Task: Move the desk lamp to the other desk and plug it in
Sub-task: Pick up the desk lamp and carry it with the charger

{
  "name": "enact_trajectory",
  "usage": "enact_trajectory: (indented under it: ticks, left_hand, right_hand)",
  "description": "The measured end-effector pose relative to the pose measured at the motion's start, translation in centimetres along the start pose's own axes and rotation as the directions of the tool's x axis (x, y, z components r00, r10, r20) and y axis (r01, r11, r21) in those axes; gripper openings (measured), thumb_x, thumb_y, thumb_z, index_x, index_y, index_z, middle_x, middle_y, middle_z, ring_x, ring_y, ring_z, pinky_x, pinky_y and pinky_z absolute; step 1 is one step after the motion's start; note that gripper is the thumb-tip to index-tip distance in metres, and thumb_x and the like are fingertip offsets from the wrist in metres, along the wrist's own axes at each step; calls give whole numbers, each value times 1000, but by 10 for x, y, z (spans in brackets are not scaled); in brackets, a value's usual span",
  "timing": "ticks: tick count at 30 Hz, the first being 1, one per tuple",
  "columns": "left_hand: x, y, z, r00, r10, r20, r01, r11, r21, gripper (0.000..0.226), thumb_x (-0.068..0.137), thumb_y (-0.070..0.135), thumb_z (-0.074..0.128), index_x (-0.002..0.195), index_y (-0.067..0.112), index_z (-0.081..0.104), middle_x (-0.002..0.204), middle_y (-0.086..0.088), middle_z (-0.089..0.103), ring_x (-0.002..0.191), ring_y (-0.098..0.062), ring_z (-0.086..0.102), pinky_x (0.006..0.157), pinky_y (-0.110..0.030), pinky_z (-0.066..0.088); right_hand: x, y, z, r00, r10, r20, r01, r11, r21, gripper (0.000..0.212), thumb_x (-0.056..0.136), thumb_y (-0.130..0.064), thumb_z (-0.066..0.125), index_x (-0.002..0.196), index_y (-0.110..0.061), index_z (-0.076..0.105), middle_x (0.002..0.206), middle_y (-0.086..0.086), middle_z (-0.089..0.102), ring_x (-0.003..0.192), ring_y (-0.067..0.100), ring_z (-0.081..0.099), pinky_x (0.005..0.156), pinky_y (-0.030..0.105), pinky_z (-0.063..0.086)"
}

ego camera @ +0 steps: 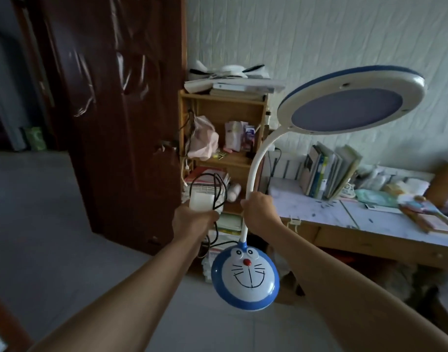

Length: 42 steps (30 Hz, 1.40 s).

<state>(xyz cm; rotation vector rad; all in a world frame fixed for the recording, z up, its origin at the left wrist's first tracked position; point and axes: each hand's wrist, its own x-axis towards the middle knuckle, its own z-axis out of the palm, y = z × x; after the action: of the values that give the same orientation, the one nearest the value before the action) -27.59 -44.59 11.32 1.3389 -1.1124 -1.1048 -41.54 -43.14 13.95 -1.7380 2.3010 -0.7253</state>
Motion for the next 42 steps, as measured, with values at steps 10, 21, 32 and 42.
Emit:
enact_trajectory:
  ticks: [10, 21, 32, 42]
  left_hand:
    - [54, 2, 120, 992, -1, 127, -5, 999, 46, 31, 62, 9, 76, 90, 7, 64, 78, -9, 67, 65, -20, 63, 44, -21, 41]
    - [112, 13, 287, 994, 25, 108, -30, 999, 45, 32, 63, 4, 76, 88, 12, 57, 67, 1, 58, 58, -12, 55, 45, -21, 41]
    - [193, -7, 385, 993, -74, 96, 64, 992, 106, 42, 65, 13, 75, 103, 5, 61, 81, -9, 67, 71, -22, 63, 50, -23, 41]
    - [308, 2, 467, 982, -68, 179, 42, 989, 143, 23, 62, 12, 74, 66, 20, 52, 66, -5, 64, 58, -19, 61, 53, -25, 48]
  right_hand:
    - [85, 88, -26, 989, 131, -71, -118, 980, 159, 23, 94, -11, 43, 99, 4, 60, 103, 22, 65, 82, 30, 59, 65, 34, 47]
    - [220, 203, -66, 988, 142, -52, -135, 983, 124, 17, 92, -11, 50, 98, 1, 61, 93, 13, 60, 79, 25, 56, 66, 32, 48]
    - [333, 273, -52, 973, 232, -11, -226, 955, 191, 17, 93, -8, 47, 103, 0, 58, 75, 4, 51, 76, 25, 58, 66, 34, 53]
    - [452, 305, -42, 960, 273, -58, -263, 955, 137, 23, 94, -12, 44, 102, 2, 61, 80, 10, 54, 69, 23, 55, 58, 32, 46]
